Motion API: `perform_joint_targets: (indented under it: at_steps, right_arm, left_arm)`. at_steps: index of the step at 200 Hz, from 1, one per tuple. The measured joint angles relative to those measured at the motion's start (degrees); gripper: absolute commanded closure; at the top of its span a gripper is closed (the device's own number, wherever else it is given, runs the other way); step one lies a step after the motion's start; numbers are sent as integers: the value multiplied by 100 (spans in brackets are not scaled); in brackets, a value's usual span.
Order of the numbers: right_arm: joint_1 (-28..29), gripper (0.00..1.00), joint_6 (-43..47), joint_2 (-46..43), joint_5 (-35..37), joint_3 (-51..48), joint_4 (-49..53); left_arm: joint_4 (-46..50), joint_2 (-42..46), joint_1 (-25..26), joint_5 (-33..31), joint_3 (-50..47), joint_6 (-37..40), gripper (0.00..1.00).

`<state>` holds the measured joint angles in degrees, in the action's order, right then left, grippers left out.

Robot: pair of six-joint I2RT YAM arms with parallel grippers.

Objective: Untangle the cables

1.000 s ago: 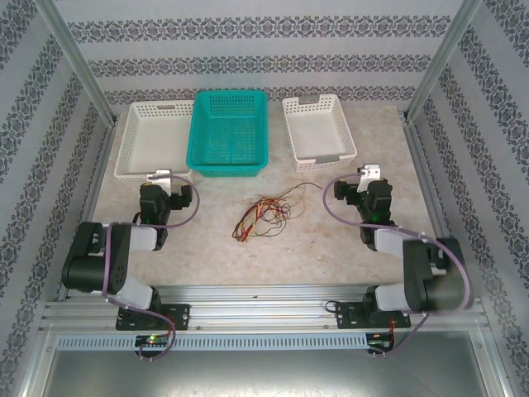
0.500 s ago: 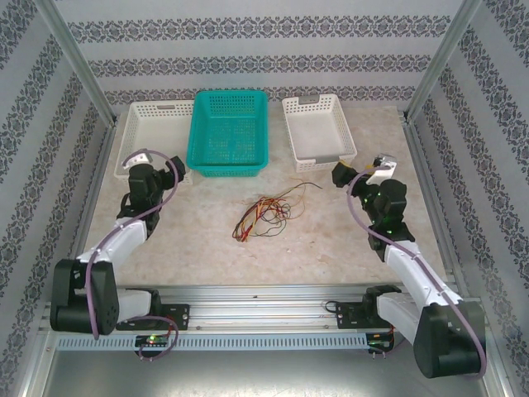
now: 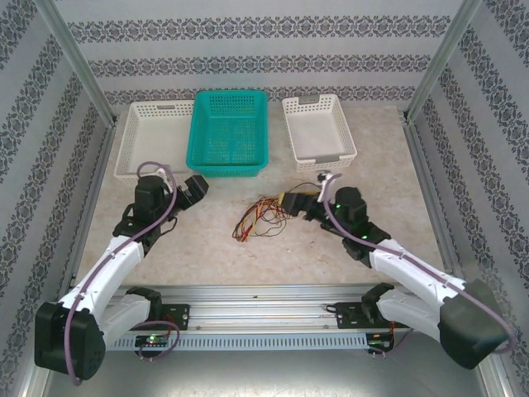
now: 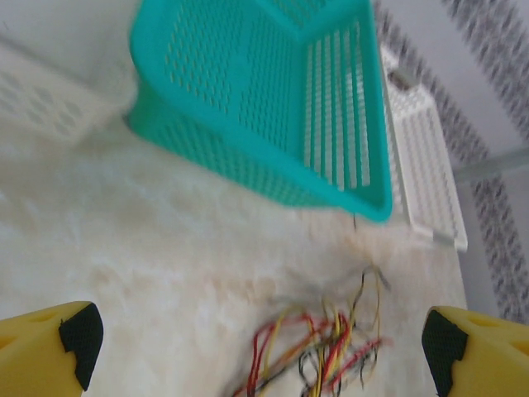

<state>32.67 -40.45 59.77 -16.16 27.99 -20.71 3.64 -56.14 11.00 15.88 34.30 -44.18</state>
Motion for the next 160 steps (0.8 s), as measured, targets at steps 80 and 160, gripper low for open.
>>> perform_joint_targets:
  at_steps: [80, 160]
  right_arm:
    - [1947, 34, -439, 2017, 1405, 216, -129]
    - [2146, 48, -955, 3397, 2330, 1062, -562]
  left_arm:
    - [581, 238, 1003, -44, -907, 2, 0]
    - [621, 393, 1119, -20, -1342, 22, 0]
